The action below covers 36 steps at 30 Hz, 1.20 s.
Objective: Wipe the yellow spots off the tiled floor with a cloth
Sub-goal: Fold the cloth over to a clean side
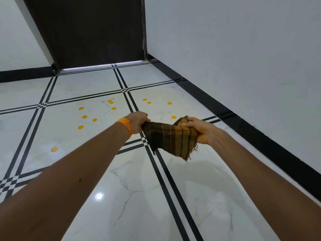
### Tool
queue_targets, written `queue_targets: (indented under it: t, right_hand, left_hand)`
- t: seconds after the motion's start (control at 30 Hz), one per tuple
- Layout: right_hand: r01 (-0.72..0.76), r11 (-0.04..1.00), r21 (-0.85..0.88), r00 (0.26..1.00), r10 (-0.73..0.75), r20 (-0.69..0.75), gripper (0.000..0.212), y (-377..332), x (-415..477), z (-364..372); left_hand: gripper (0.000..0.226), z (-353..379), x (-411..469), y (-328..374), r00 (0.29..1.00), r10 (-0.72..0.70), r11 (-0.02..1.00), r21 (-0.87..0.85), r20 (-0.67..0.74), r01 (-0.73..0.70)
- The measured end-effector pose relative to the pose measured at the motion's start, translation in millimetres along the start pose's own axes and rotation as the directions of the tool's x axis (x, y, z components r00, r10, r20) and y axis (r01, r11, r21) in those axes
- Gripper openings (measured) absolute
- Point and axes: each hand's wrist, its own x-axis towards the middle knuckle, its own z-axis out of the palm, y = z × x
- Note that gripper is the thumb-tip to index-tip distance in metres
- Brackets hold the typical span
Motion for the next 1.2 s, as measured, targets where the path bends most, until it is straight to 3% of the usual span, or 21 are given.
queue_targets:
  t: [0.1, 0.17, 0.23, 0.4, 0.47, 0.6, 0.73, 0.83, 0.97, 1.03, 1.1, 1.17, 1.2]
  right_hand:
    - [0.153, 0.980, 0.124, 0.988, -0.148, -0.051, 0.050, -6, 5, -3]
    - [0.236, 0.959, 0.158, 0.972, -0.229, -0.061, 0.062, -9, 5, -8]
    - [0.258, 0.954, 0.153, 0.966, -0.254, -0.046, 0.059, -13, 2, -13]
    - [-0.007, 0.996, 0.088, 1.000, 0.009, -0.023, 0.039, -10, -2, -16]
    - [-0.010, 0.995, 0.096, 0.999, 0.015, -0.044, 0.033, -8, -2, -17]
    - [0.209, 0.976, 0.065, 0.971, -0.199, -0.131, 0.028, -15, -8, -22]
    - [0.386, 0.920, -0.070, 0.916, -0.391, -0.092, 0.038, -17, -14, -27]
    - [0.437, 0.869, -0.231, 0.870, -0.474, -0.137, 0.035, -16, -12, -28]
    - [0.430, 0.745, -0.510, 0.769, -0.598, -0.225, 0.029, -10, -1, -36]
    - [0.423, 0.636, -0.646, 0.701, -0.681, -0.212, 0.022, -8, 1, -35]
    - [0.417, 0.516, -0.748, 0.643, -0.749, -0.158, 0.014, -7, 0, -32]
    - [0.426, 0.487, -0.762, 0.656, -0.747, -0.110, 0.015, -11, -1, -32]
    - [0.436, 0.539, -0.720, 0.705, -0.702, -0.098, 0.016, -14, -1, -34]
  left_hand:
    - [0.046, -1, -10, 6, 1.000, -0.009, 0.993, -0.121, -0.001, 0.009]
    - [0.040, -1, -12, 13, 0.996, 0.079, 0.971, -0.223, -0.037, -0.085]
    - [0.032, 0, -14, 16, 0.983, 0.168, 0.946, -0.269, -0.068, -0.180]
    - [0.027, 6, -18, 13, 0.965, 0.257, 0.906, -0.331, -0.060, -0.262]
    - [0.025, 6, -15, 9, 0.966, 0.257, 0.914, -0.315, -0.036, -0.255]
    - [0.022, 0, -4, 7, 0.932, 0.357, 0.932, -0.042, -0.061, -0.360]
    - [0.031, -2, -3, 7, 0.880, 0.465, 0.874, 0.206, -0.097, -0.439]
    - [0.034, 0, -7, 7, 0.829, 0.554, 0.775, 0.411, -0.077, -0.479]
    - [0.026, 7, -5, 7, 0.759, 0.650, 0.561, 0.686, -0.020, -0.463]
    - [0.018, 10, -2, 6, 0.727, 0.686, 0.469, 0.756, 0.014, -0.457]
    - [0.013, 13, 0, 5, 0.718, 0.696, 0.442, 0.771, 0.028, -0.458]
    - [0.011, 11, 3, 5, 0.727, 0.686, 0.465, 0.759, 0.015, -0.455]
    - [0.010, 10, 2, 6, 0.752, 0.659, 0.542, 0.693, -0.001, -0.474]
